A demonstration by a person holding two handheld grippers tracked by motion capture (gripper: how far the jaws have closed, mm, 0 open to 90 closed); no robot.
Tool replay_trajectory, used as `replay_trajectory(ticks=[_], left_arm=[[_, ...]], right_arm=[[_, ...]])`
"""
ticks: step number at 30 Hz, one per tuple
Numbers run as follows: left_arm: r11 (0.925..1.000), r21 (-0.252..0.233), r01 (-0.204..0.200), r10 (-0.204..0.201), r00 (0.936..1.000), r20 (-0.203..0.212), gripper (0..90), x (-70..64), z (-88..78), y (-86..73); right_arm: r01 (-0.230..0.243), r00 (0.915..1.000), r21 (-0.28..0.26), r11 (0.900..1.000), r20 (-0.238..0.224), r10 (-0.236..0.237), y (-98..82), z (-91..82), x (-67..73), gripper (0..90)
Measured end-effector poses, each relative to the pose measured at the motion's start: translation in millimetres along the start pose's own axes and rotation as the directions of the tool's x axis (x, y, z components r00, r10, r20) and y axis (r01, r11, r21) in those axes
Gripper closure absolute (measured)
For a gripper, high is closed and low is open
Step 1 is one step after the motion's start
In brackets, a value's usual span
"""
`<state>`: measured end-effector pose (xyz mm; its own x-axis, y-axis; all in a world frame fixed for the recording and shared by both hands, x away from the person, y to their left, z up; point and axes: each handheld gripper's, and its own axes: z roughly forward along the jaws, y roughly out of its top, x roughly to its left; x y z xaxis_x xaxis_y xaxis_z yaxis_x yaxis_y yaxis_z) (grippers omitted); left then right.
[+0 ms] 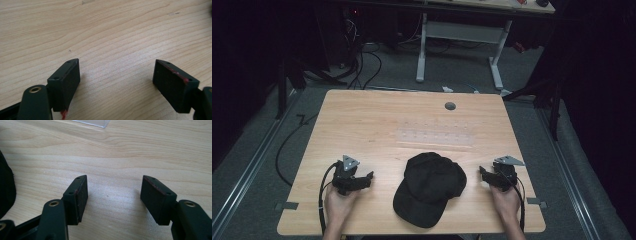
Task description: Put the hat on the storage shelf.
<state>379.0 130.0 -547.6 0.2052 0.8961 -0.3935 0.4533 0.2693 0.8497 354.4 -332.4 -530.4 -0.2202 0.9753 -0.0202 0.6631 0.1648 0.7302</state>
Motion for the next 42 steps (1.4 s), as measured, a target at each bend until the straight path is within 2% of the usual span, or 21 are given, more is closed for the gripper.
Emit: replay_trajectory(ticks=[14,20,26,28,29,31,39,42], left_arm=[[1.0,-0.001,0.003,-0.003,1.0,-0.001,22.2,0.0,0.0,0.1],[1.0,-0.005,0.003,-0.003,1.0,0.004,24.3,-0.4,-0.3,-0.1],[1.0,-0.006,0.002,-0.002,1.0,0.005,25.1,-0.6,-0.3,-0.2],[1.0,-0.006,0.002,-0.002,1.0,0.005,25.1,-0.6,-0.3,-0.2],[1.0,-0.006,0.002,-0.002,1.0,0.005,25.1,-0.6,-0.3,-0.2],[1.0,-0.006,0.002,-0.002,1.0,0.004,25.1,-0.6,-0.3,-0.2],[1.0,-0.007,0.004,-0.004,1.0,0.004,25.0,-0.8,-0.2,-0.2],[1.0,-0.007,0.004,-0.004,1.0,0.003,25.0,-0.8,-0.2,-0.1]], right_arm=[[0.0,1.0,-0.001,1.0,0.0,0.0,0.1,0.1,-0.2,38.9],[0.005,1.0,0.004,1.0,-0.007,-0.005,0.4,0.4,0.5,36.1],[0.003,1.0,0.004,1.0,-0.006,-0.003,0.1,-1.0,-0.2,41.4],[-0.021,0.999,0.004,1.0,-0.04,0.021,-0.1,-4.7,-0.8,43.4],[-0.021,0.999,0.004,1.0,-0.04,0.021,-0.1,-4.7,-0.8,43.4],[-0.03,0.997,-0.013,0.999,-0.071,0.029,-0.5,-10.2,0.9,43.6],[-0.026,0.9908,-0.056,0.998,-0.134,0.018,3.3,-25.7,10.7,45.9],[0.0,0.9895,-0.072,0.997,-0.144,-0.011,5.7,-31.5,17.8,47.2]])
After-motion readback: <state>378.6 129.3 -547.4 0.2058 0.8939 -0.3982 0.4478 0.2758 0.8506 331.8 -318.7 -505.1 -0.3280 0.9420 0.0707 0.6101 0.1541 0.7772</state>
